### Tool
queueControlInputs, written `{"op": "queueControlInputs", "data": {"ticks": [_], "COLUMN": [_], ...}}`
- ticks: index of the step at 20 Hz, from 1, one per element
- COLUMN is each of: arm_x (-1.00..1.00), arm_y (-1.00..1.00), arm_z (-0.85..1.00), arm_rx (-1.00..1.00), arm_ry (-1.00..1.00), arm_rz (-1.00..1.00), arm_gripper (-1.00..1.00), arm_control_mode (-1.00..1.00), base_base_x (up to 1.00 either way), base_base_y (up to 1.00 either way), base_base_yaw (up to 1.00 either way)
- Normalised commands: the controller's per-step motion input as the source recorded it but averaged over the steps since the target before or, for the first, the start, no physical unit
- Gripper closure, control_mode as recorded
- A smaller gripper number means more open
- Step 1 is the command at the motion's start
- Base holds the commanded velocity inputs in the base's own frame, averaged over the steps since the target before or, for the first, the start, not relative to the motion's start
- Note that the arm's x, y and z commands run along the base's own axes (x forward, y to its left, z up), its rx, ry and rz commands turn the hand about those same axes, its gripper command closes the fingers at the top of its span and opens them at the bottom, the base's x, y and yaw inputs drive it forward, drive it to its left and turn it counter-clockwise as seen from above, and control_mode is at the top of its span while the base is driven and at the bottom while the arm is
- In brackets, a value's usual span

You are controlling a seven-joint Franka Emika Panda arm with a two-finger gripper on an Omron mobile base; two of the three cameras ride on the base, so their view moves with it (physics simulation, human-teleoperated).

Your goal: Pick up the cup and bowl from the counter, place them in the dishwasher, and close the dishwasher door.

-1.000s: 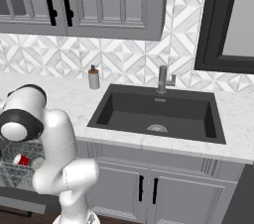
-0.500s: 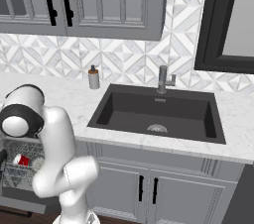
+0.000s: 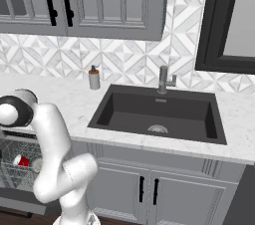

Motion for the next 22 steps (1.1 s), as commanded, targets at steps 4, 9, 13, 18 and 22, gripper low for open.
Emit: {"op": "queueControlInputs", "data": {"ticks": [4,9,13,18,22], "arm_x": [-1.00,-0.55,-0.05,0.04,0.56], "arm_y": [0.05,0.00,0.00,0.02,0.17], "arm_z": [-0.59,-1.00,-0.71,-0.57,-0.51], "arm_rx": [0.00,0.00,-0.04,-0.02,-0.02], "arm_ry": [-0.28,-0.30,-0.37,-0.32,-0.19], "arm_rz": [-0.07,-0.23,-0.31,-0.23,-0.09], "arm_gripper": [-1.00,-1.00,-1.00,-1.00,-1.00], "arm_control_mode": [-1.00,-1.00,-1.00,-1.00,-1.00], "base_base_x": [0.00,0.00,0.00,0.00,0.00], "base_base_y": [0.00,0.00,0.00,0.00,0.00], "base_base_yaw": [0.00,0.00,0.00,0.00,0.00]}}
